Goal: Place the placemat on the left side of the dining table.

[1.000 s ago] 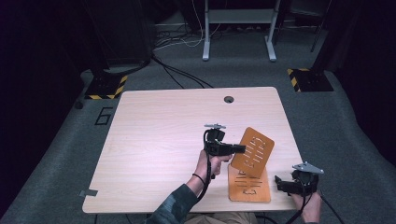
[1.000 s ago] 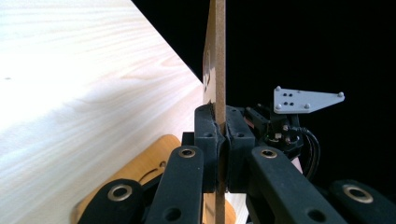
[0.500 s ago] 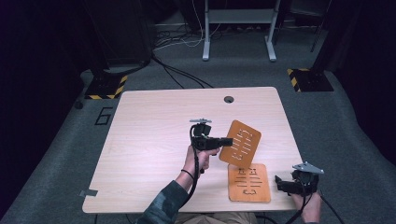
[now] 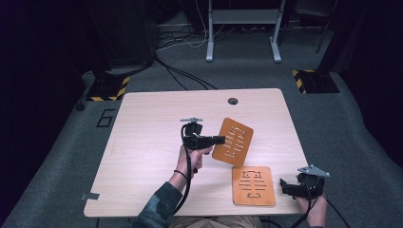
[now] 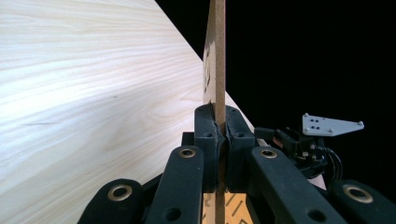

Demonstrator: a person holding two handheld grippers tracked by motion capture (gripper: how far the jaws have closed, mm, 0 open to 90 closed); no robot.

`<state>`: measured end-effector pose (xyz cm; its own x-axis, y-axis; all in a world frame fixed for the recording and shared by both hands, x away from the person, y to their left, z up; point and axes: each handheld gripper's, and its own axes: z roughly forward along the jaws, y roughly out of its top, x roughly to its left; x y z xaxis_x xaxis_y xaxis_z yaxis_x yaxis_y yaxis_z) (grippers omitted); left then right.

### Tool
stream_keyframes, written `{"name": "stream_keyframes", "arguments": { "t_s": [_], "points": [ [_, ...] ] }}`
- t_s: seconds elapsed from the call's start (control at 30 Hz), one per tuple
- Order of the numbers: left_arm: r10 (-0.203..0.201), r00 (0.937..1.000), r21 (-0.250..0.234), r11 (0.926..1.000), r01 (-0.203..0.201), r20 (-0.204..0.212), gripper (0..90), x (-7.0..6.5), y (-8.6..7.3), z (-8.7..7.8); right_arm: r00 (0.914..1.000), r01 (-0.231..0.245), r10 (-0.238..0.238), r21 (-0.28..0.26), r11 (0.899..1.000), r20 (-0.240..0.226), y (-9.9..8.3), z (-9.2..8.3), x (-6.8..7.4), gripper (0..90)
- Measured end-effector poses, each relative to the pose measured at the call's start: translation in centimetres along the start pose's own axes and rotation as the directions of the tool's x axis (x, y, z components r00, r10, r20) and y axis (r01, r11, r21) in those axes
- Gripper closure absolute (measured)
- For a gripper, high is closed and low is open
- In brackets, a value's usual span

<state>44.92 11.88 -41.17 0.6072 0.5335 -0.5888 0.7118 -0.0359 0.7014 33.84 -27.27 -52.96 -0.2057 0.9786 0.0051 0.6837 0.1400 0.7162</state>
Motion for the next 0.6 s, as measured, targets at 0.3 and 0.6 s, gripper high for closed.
{"name": "stream_keyframes", "arguments": {
  "t_s": [0.3,0.6],
  "points": [
    [-0.012,0.9992,-0.026,0.9996,0.011,-0.037,86.1,1.7,0.3,-2.3,1.0000,-0.002,0.002,0.000,1.000,0.003,0.0,0.0,0.0,0.0],
    [-0.049,0.9950,-0.060,0.9973,0.044,-0.087,86.1,3.6,0.4,-4.9,1.0000,-0.002,0.002,0.001,1.000,0.003,0.0,0.0,0.0,0.0]
  ]
}}
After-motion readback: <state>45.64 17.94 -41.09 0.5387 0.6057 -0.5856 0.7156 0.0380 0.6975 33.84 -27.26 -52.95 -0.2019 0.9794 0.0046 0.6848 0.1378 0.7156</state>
